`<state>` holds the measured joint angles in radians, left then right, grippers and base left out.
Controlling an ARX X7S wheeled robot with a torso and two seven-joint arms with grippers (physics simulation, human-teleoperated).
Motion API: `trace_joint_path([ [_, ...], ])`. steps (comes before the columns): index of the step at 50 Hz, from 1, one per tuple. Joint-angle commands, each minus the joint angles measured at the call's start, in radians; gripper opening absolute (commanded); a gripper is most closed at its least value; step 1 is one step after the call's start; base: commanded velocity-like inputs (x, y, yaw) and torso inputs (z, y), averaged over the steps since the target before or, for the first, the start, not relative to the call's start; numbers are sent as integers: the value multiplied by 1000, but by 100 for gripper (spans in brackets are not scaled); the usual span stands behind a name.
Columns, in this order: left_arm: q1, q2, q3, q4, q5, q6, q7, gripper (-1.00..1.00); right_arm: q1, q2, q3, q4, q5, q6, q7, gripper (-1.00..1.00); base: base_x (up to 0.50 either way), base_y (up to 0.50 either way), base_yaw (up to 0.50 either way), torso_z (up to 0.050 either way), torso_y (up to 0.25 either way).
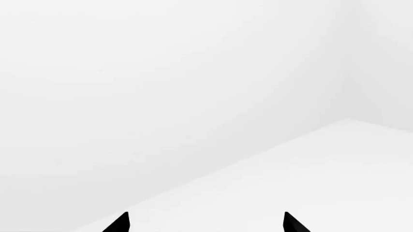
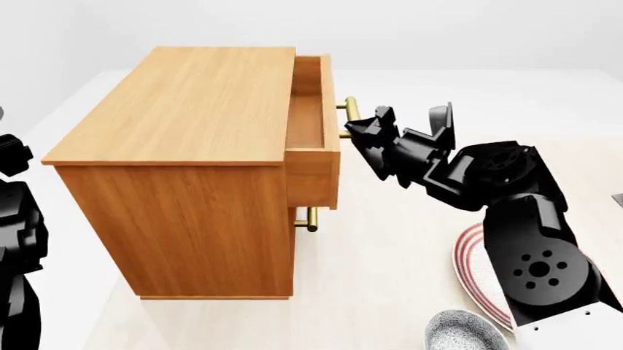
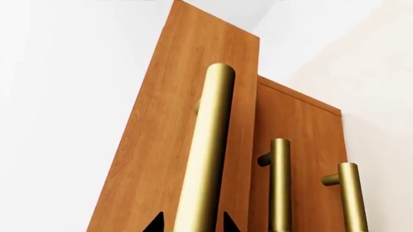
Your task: Open the top drawer of the cabinet and put the bowl in it.
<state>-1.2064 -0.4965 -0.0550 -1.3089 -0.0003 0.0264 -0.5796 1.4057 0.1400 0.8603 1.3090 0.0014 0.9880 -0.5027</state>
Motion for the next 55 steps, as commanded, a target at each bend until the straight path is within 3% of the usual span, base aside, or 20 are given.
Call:
trace_joint_path([
  [1, -1, 0, 0, 0, 1, -1, -2, 100, 38, 59, 85, 0, -1, -137, 12, -100, 16, 0, 0, 0, 0],
  [55, -4, 0, 5, 0, 0, -6, -4, 100, 42, 106, 89, 0, -1, -152, 7, -100, 9, 0, 2, 0, 0],
])
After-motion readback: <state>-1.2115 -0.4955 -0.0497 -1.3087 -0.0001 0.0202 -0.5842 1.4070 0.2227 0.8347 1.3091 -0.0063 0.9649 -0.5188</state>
